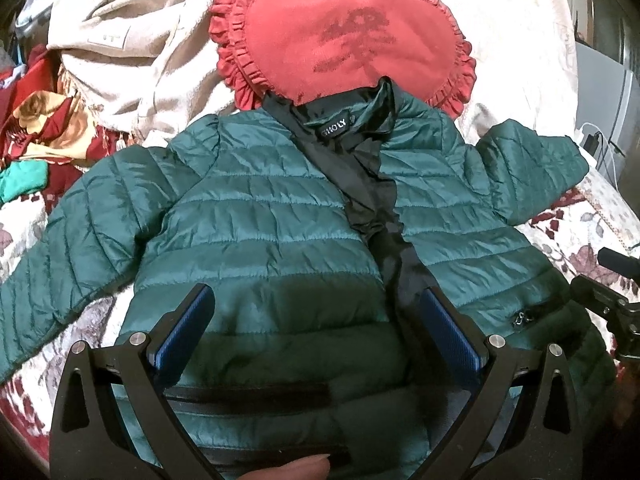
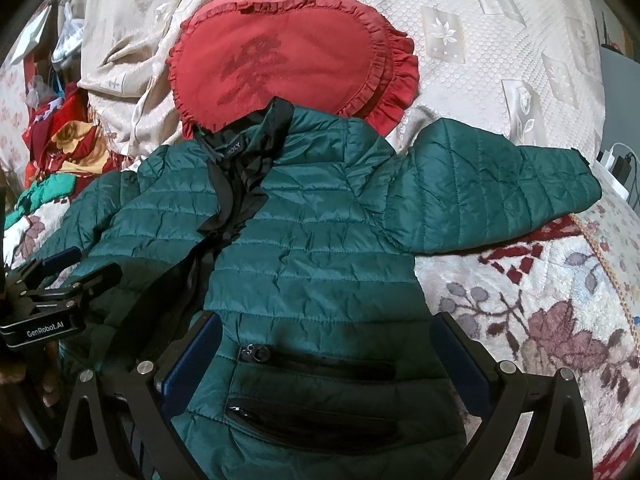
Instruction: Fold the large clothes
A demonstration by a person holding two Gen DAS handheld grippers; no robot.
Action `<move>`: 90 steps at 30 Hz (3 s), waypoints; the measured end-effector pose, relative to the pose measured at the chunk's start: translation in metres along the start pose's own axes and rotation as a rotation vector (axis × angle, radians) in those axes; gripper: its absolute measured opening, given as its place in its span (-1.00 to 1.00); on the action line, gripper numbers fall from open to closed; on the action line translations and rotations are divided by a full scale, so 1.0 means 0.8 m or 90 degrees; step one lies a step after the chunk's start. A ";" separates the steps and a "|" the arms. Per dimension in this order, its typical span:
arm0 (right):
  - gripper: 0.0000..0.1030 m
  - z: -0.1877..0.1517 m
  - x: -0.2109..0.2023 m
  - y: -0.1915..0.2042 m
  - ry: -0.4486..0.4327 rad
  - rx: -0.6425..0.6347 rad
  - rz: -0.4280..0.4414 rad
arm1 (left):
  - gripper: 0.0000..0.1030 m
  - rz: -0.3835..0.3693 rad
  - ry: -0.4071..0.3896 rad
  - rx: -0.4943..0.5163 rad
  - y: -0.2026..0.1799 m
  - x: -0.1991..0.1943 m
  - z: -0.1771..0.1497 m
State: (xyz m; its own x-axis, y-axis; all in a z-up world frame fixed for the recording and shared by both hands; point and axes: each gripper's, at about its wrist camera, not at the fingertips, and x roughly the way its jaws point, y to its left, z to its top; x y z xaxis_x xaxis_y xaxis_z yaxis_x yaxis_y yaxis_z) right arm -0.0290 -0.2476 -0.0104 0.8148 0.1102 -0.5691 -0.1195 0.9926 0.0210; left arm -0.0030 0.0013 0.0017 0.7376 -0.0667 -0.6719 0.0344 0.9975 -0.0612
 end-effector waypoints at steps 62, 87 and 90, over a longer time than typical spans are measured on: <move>0.99 -0.008 -0.003 0.029 0.021 -0.097 -0.071 | 0.99 0.024 0.044 -0.033 0.017 0.016 -0.006; 0.99 -0.007 -0.002 0.026 0.019 -0.098 -0.070 | 0.99 0.024 0.045 -0.033 0.017 0.016 -0.006; 0.99 -0.007 -0.002 0.025 0.019 -0.097 -0.070 | 0.99 0.024 0.045 -0.032 0.018 0.016 -0.005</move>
State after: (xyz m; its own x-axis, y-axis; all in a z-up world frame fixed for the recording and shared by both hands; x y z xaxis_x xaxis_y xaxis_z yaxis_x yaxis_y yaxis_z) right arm -0.0354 -0.2282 -0.0138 0.8111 -0.0024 -0.5848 -0.1165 0.9793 -0.1656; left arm 0.0038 0.0144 -0.0108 0.6887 -0.0328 -0.7243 -0.0278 0.9970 -0.0716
